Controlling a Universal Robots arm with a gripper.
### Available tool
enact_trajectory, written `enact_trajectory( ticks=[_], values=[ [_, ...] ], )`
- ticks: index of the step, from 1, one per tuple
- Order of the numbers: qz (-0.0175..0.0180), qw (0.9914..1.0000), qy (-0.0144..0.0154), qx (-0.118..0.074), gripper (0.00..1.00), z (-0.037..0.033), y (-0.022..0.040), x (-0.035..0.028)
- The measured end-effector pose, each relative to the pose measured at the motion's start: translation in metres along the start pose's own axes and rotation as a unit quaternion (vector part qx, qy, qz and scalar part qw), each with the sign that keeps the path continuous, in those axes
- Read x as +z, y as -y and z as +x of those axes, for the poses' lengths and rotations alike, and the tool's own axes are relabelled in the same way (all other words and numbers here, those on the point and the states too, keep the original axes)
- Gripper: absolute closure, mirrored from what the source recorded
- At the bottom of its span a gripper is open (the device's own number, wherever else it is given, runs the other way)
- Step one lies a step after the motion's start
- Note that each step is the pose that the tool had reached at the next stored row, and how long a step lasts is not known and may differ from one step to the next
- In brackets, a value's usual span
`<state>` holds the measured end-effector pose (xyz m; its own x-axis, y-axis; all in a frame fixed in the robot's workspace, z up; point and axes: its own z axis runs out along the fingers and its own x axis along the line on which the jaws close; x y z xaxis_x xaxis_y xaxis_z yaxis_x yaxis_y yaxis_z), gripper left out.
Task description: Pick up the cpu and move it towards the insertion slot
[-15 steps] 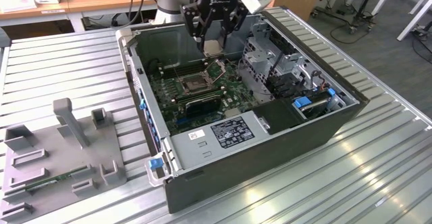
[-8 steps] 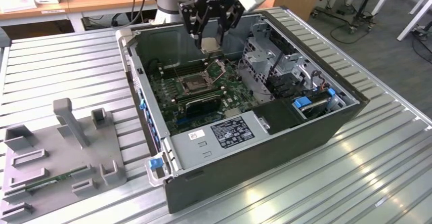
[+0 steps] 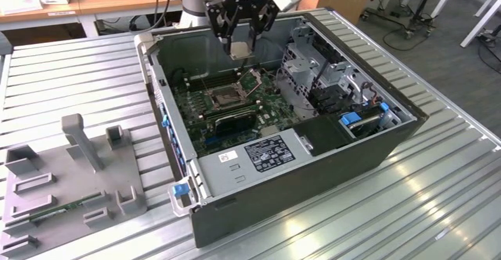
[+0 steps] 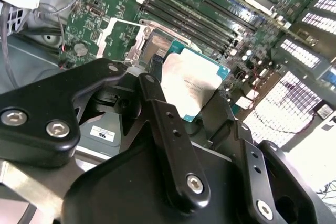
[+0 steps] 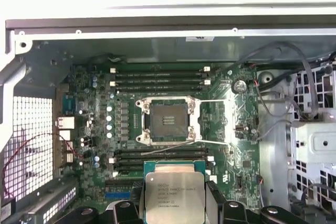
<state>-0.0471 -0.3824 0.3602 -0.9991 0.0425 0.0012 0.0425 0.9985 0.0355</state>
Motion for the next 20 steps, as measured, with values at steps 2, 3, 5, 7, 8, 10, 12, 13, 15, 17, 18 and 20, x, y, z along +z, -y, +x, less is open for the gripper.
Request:
enact_trajectory(
  ticks=[2,3,5,7,8,10,12,13,15,17,18,20],
  values=[
    [0.0,1.0,0.0,0.0,0.45,0.0001,-0.0021,0.0017],
    [0.0,1.0,0.0,0.0,0.45,0.0001,-0.0032,0.0026],
    [0.0,1.0,0.0,0.001,0.45,0.0002,-0.0052,0.0044],
    [0.0,1.0,0.0,0.001,0.45,0.0003,-0.0076,0.0059],
    [0.0,1.0,0.0,0.001,0.45,0.0004,-0.0089,0.0067],
    [0.0,1.0,0.0,0.001,0.45,0.0005,-0.011,0.009],
    [0.0,1.0,0.0001,0.001,0.45,0.0006,-0.013,0.0113],
    [0.0,1.0,0.0001,0.002,0.45,0.0006,-0.0142,0.0125],
    [0.0,1.0,0.0001,0.002,0.45,0.0007,-0.0165,0.0149],
    [0.0,1.0,0.0001,0.002,0.45,0.0008,-0.0189,0.0173],
    [0.0,1.0,0.0001,0.003,0.45,0.0009,-0.0202,0.0183],
    [0.0,1.0,0.0001,0.003,0.45,0.001,-0.0223,0.0203]
  ],
)
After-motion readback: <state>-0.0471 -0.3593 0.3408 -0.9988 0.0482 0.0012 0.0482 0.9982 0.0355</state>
